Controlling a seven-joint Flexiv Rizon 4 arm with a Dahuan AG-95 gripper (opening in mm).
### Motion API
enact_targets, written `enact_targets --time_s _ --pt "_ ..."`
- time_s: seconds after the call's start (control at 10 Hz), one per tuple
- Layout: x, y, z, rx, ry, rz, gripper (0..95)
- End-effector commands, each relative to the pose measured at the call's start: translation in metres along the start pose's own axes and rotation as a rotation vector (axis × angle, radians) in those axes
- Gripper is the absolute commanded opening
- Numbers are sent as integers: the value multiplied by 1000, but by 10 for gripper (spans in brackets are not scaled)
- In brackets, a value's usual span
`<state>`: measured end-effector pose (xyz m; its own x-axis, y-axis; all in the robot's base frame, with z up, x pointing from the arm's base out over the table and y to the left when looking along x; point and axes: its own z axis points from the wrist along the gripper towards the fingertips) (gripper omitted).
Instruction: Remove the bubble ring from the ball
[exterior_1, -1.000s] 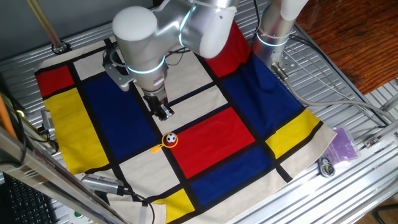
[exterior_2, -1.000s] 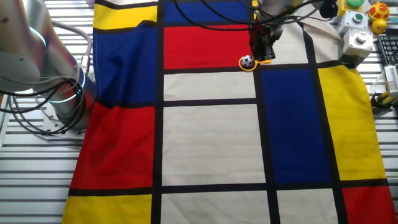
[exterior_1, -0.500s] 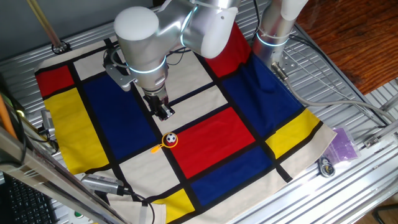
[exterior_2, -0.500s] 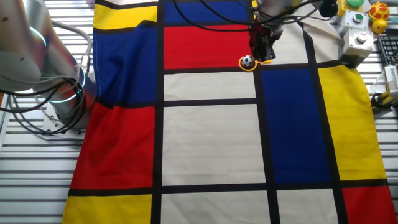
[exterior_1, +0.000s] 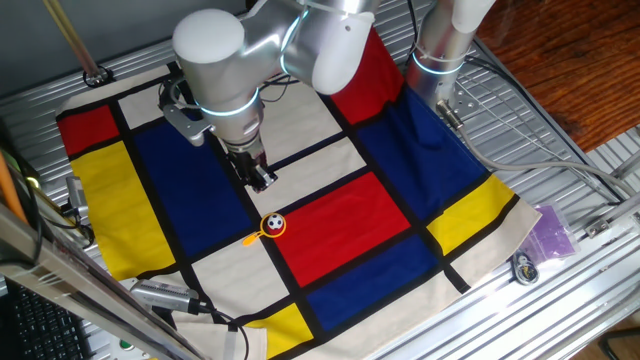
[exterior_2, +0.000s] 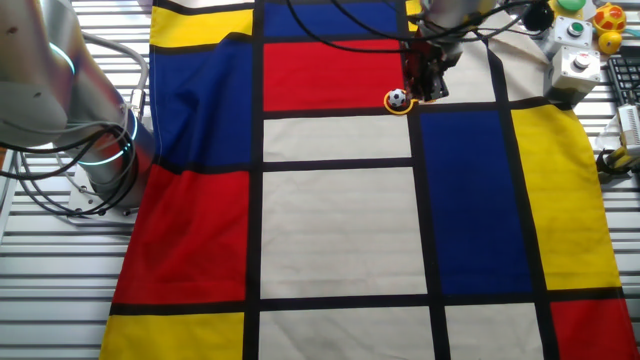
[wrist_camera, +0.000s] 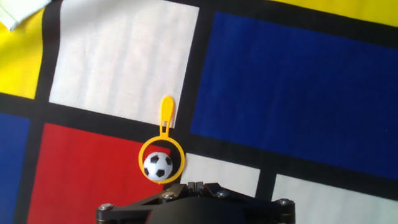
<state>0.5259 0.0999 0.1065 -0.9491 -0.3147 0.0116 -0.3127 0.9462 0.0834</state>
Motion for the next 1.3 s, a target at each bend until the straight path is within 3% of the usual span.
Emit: enact_targets --time_s 0.1,0.8,1.0,1.3 --pt "-1 1 0 -5 18 -81 0" --pt "-2 3 0 0 27 -92 0" --pt "-9 14 7 0 21 -122 380" --pt "-17 35 30 -2 9 -129 380"
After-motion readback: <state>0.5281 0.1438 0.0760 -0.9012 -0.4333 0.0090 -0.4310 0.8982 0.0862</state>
